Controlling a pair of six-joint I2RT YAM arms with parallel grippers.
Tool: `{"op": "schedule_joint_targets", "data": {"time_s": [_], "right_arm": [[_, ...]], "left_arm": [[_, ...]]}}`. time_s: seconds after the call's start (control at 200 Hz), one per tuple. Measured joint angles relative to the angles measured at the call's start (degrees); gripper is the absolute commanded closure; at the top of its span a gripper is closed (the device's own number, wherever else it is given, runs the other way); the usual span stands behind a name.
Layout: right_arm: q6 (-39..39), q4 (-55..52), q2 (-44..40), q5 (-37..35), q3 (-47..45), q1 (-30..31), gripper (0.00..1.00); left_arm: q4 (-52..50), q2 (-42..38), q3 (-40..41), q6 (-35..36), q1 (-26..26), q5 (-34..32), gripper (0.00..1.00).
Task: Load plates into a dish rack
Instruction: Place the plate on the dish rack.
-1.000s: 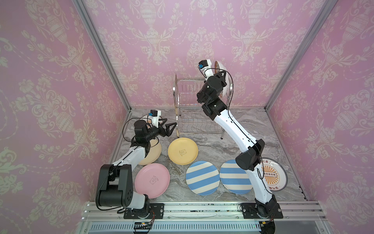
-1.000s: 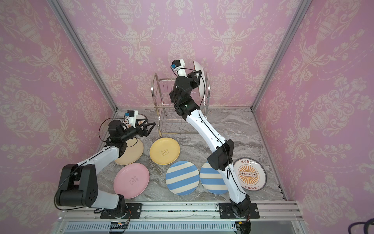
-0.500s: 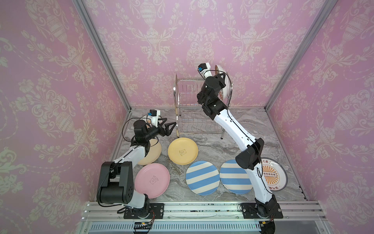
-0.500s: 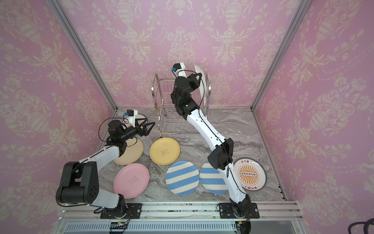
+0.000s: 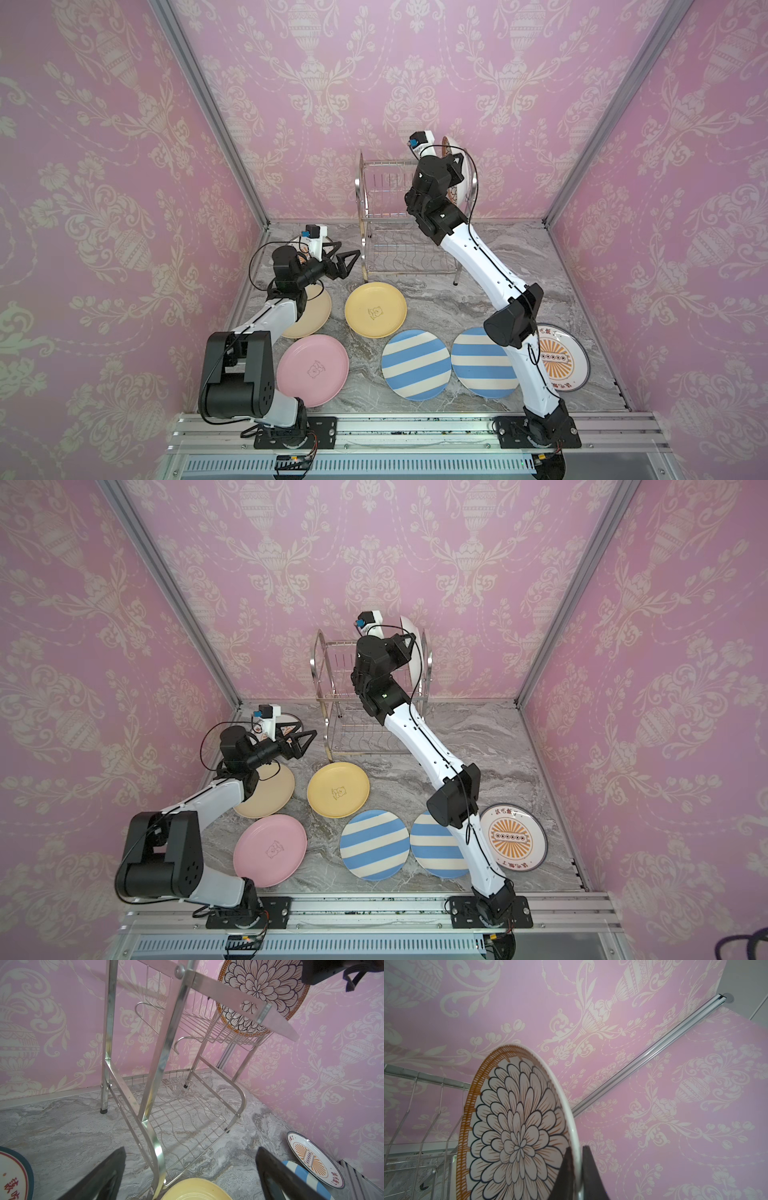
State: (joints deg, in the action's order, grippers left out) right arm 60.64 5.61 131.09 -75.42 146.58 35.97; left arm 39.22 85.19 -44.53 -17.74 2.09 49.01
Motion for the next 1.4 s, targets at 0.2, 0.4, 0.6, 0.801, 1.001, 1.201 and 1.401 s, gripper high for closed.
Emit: {"op": "schedule_joint_targets", "data": {"time_s": [0.2,0.4,0.6,0.801,1.001,1.201,1.401], "right_arm": [[-2.4,1.0,-1.4,-0.6,-2.8,-0.3,1.0],[-3.4,3.1,-3.1,-1.0,-6.6,-0.3,1.0],[-3.8,3.8,-3.8,-1.1,-7.8,-0.3,0.92],[-3.5,3.1,-3.8,-1.3,-7.7,-0.3,0.81],[-3.5,1.4,-3.8,-0.9,-5.6,-0.3,0.81],[-2.2,-0.1,-3.7,0.0,-3.3,0.1,0.69],[0.1,0.2,-3.7,0.5,-1.3,0.8,0.52]], "left_arm": [[0.0,0.0,0.0,0.0,0.0,0.0,0.01],[0.0,0.0,0.0,0.0,0.0,0.0,0.01],[0.0,0.0,0.0,0.0,0.0,0.0,0.01],[0.0,0.0,0.0,0.0,0.0,0.0,0.01],[0.0,0.0,0.0,0.0,0.0,0.0,0.01],[0.0,0.0,0.0,0.0,0.0,0.0,0.01],[0.2,0.0,0.0,0.0,0.0,0.0,0.01]]}}
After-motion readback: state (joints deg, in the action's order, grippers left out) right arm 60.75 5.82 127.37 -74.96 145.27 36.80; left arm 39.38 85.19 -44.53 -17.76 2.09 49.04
